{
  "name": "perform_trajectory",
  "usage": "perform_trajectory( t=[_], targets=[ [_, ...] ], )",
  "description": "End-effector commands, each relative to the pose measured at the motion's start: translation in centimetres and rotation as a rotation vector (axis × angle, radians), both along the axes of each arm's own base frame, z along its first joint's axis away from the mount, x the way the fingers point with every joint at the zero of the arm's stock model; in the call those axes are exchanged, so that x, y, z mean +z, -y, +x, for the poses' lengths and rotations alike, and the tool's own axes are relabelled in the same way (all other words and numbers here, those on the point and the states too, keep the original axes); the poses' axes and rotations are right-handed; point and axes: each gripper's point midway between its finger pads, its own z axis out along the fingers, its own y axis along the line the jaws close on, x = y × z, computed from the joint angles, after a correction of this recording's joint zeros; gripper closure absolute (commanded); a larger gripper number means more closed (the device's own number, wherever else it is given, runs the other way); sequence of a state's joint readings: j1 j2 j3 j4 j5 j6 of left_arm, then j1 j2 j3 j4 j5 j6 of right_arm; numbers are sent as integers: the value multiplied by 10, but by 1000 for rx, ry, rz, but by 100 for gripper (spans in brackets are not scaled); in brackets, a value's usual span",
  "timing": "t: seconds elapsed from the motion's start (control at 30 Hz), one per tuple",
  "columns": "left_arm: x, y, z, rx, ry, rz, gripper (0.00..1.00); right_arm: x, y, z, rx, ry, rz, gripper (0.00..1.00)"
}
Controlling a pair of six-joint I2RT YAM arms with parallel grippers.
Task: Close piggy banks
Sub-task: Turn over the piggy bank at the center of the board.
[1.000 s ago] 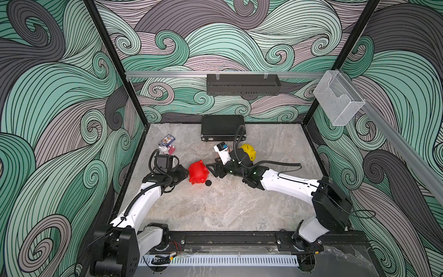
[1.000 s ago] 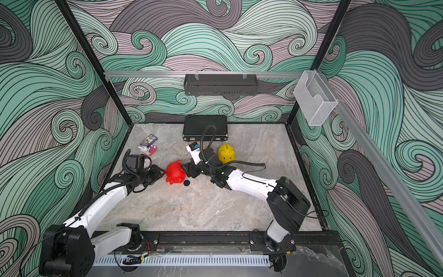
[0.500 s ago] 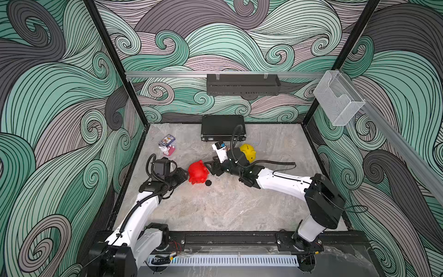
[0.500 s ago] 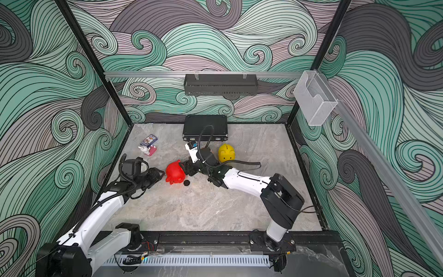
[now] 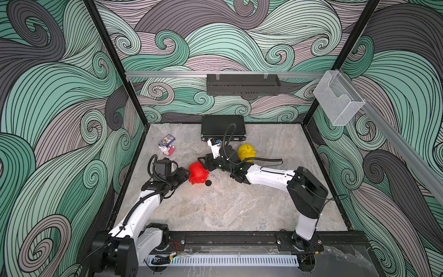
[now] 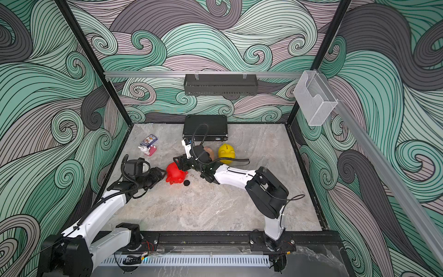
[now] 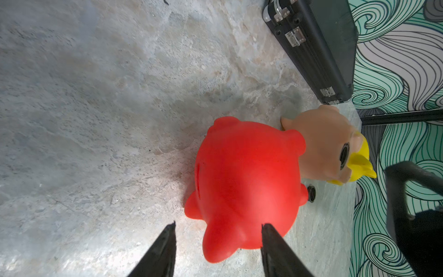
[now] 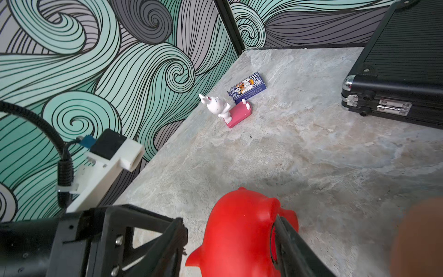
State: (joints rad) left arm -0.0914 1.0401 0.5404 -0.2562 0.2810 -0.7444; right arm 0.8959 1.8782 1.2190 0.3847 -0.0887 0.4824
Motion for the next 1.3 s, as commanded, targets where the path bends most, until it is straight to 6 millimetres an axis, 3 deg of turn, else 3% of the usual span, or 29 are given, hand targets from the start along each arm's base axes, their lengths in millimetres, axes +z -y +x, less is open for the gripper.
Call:
perform_trajectory(
  t=[0.0, 0.37, 0.73, 1.03, 1.27],
  targets=[
    [17, 1, 19, -9, 51, -6, 43, 7, -12, 9, -57, -33, 87, 39],
    [10, -2, 24, -13, 31, -1, 44, -20, -31, 16, -81, -116, 98, 40],
    [-1, -1, 23, -20, 4, -7, 44, -40, -31, 17, -102, -167, 94, 40],
    [-2, -1, 20, -21, -1, -8, 44, -49, -29, 18, -123, -188, 94, 40],
    [-2, 0, 20, -25, -3, -14, 44, -41, -31, 17, -107, -176, 94, 39]
  ],
)
